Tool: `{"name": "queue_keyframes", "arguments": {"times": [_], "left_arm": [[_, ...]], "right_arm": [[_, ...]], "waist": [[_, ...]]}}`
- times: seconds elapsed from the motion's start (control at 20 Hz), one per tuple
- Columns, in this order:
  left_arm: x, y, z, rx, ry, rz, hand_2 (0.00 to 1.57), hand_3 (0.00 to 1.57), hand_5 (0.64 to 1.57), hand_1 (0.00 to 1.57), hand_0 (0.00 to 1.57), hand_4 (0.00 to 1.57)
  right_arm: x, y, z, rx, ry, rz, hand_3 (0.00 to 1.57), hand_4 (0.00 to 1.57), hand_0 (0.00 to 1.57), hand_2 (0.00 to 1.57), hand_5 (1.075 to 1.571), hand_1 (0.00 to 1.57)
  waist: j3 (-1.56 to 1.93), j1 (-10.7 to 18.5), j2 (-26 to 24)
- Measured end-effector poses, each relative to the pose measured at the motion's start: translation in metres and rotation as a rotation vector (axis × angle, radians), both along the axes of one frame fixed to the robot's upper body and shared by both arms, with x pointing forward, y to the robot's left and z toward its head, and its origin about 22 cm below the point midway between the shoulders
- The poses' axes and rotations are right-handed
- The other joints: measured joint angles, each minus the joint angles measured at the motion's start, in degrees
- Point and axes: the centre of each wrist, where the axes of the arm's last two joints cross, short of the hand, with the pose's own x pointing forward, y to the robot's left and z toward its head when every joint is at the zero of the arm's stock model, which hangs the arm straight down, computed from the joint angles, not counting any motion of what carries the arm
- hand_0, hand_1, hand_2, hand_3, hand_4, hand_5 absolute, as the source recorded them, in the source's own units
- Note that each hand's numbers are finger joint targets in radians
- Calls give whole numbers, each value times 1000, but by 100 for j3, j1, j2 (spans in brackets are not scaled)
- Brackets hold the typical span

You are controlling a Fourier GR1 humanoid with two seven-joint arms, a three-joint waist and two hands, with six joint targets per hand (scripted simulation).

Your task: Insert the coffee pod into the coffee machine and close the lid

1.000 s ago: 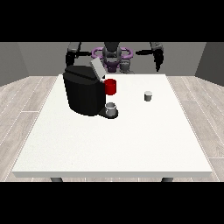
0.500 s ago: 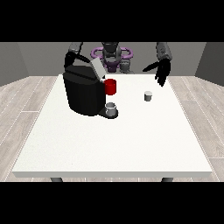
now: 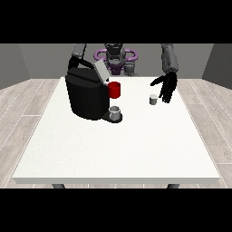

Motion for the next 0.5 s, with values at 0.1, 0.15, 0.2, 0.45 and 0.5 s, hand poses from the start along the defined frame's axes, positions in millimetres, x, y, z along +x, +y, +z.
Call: {"name": "queue_keyframes", "arguments": {"times": [0.1,0.15,0.2,0.45,0.5], "left_arm": [[6,-5,-3,32,-9,0,589,247,1571,261,261,0],[11,-10,-3,44,-21,-7,724,486,1571,488,488,0],[15,-13,-3,49,-23,-7,877,622,1571,760,760,0],[25,-32,-12,135,-77,-15,1107,914,1571,1071,1071,448],[27,-38,-12,159,-93,-31,1132,931,1571,1071,1071,465]], "right_arm": [[5,0,1,1,14,-12,0,0,0,0,1571,0],[8,3,1,5,18,-15,0,0,0,0,1571,0],[8,5,-1,11,36,-12,0,0,0,0,1571,0],[17,2,-3,26,60,-13,0,0,0,0,1571,0],[19,2,-5,27,65,-16,0,0,0,0,1571,0]], "waist": [[-1,56,41],[-1,86,63],[-1,84,45],[0,159,74],[1,197,87]]}}
